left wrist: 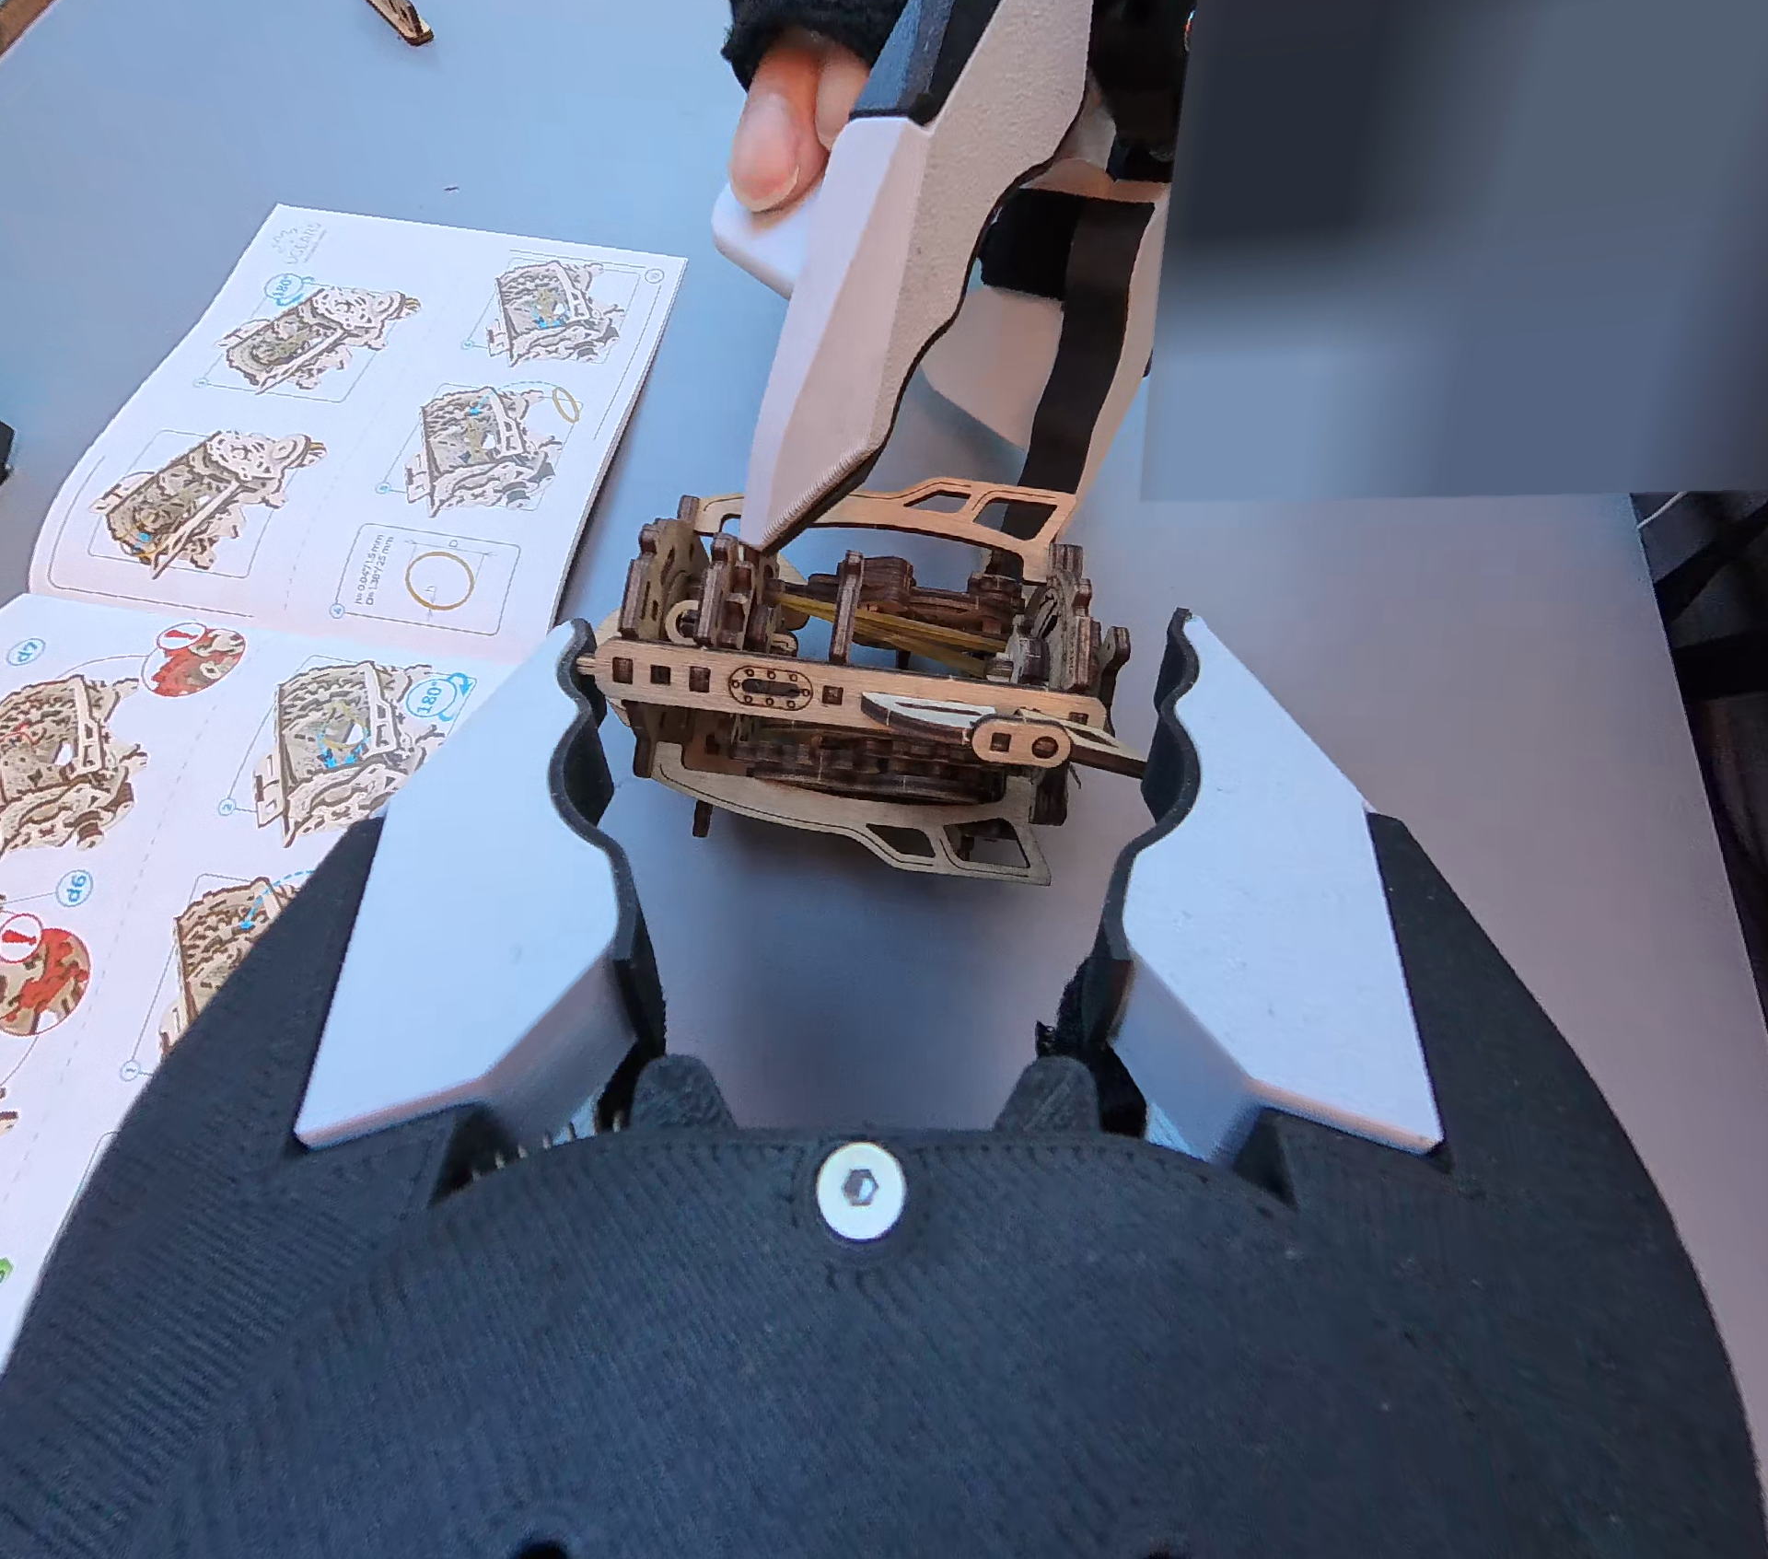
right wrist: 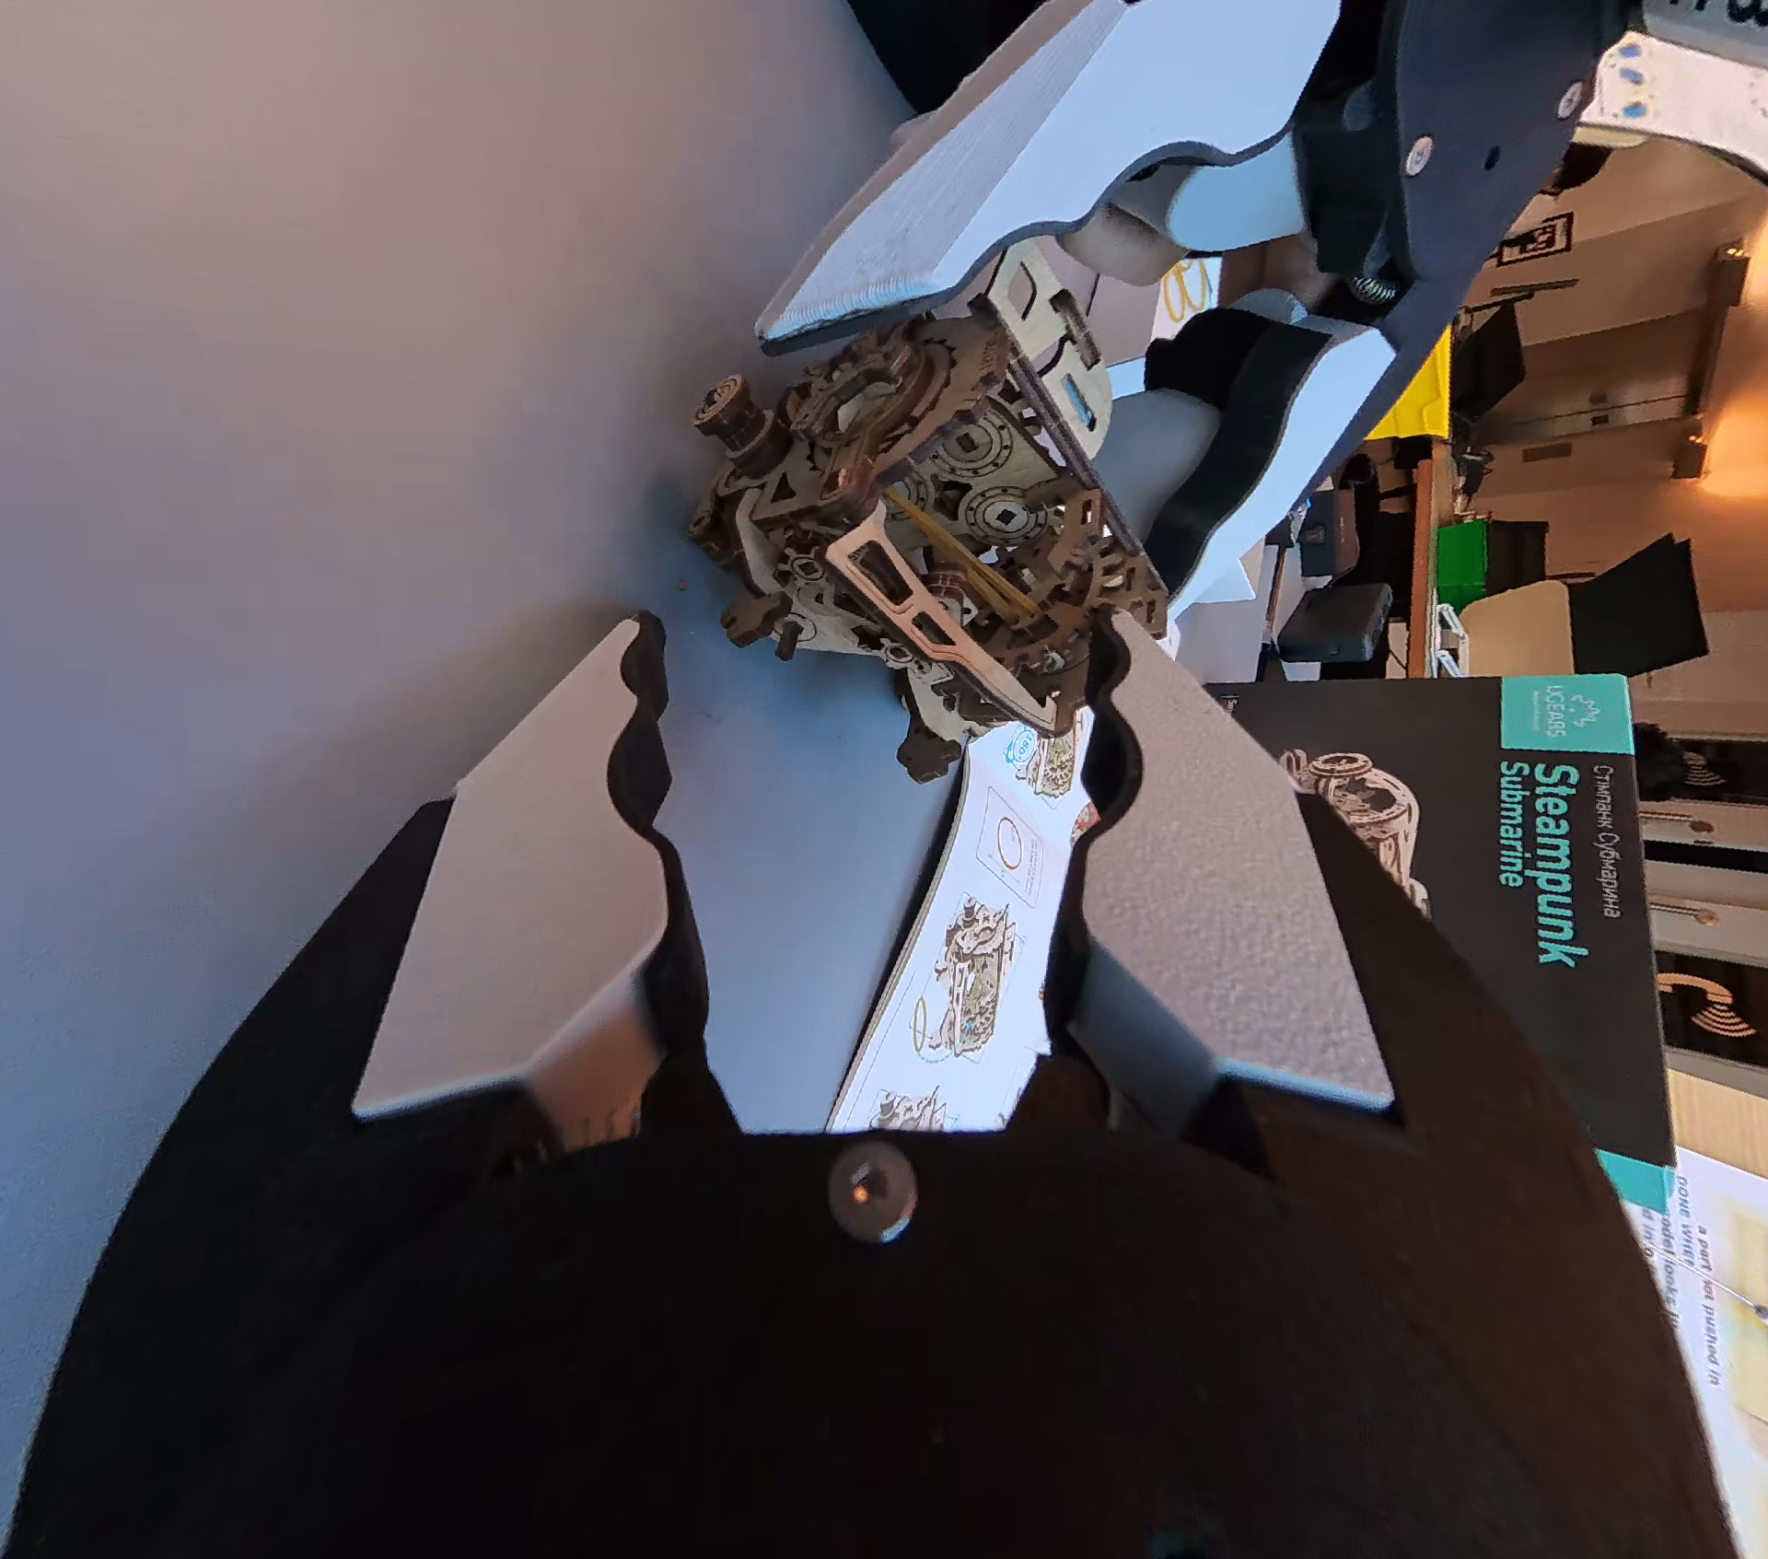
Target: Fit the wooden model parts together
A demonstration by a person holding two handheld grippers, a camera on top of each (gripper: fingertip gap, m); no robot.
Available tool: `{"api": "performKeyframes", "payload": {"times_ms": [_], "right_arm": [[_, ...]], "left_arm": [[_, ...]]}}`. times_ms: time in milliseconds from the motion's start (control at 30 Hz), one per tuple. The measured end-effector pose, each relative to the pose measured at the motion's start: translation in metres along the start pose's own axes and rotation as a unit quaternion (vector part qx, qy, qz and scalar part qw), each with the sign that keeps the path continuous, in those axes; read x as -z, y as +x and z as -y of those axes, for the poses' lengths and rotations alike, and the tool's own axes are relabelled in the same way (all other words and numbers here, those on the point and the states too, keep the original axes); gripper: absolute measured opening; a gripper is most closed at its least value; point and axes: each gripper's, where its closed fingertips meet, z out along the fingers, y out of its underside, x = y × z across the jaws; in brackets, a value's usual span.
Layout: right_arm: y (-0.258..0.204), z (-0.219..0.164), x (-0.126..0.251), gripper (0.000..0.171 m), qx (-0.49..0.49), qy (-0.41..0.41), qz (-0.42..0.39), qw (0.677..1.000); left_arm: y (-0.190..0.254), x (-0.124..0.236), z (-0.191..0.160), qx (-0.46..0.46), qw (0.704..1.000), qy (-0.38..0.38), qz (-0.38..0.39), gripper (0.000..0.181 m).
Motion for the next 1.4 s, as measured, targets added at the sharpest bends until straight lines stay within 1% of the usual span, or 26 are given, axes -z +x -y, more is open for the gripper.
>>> {"api": "performKeyframes", "payload": {"times_ms": [167, 567, 767, 933, 1000, 1033, 1100, 1200, 1267, 1400], "right_arm": [[-0.001, -0.001, 0.001, 0.089, 0.000, -0.010, 0.004, 1.000], [-0.002, 0.001, 0.003, 0.088, -0.022, -0.002, 0.005, 1.000], [-0.001, 0.001, 0.002, 0.088, -0.012, -0.006, -0.010, 1.000], [-0.001, 0.001, 0.006, 0.086, -0.042, 0.007, -0.006, 0.999], [-0.002, 0.001, 0.008, 0.084, -0.060, 0.014, 0.000, 0.998], [-0.006, 0.002, 0.008, 0.078, -0.067, 0.021, 0.014, 0.997], [-0.008, 0.006, 0.006, 0.078, -0.074, 0.033, 0.018, 0.997], [0.000, 0.006, 0.008, 0.081, -0.068, 0.043, -0.006, 0.997], [0.008, 0.004, 0.012, 0.083, -0.076, 0.055, -0.025, 0.995], [0.020, -0.009, 0.005, 0.096, -0.092, 0.052, -0.040, 0.994]], "left_arm": [[0.000, 0.000, 0.001, 0.000, 1.000, 0.002, -0.001, 0.114], [0.001, -0.001, 0.002, 0.004, 1.000, 0.008, -0.006, 0.113], [0.000, -0.003, -0.002, -0.033, 0.999, -0.005, -0.004, 0.117], [-0.002, -0.003, -0.001, -0.021, 0.999, -0.008, -0.024, 0.117], [-0.009, 0.001, -0.001, -0.010, 1.000, 0.002, -0.014, 0.115], [-0.013, 0.003, -0.001, -0.003, 1.000, 0.006, -0.008, 0.111], [-0.019, 0.008, -0.003, 0.014, 1.000, 0.010, -0.003, 0.110], [-0.022, 0.021, -0.001, 0.047, 0.998, 0.030, 0.005, 0.111], [-0.024, 0.032, 0.004, 0.089, 0.994, 0.055, 0.019, 0.116], [-0.033, 0.046, 0.010, 0.202, 0.970, 0.095, 0.094, 0.129]]}}
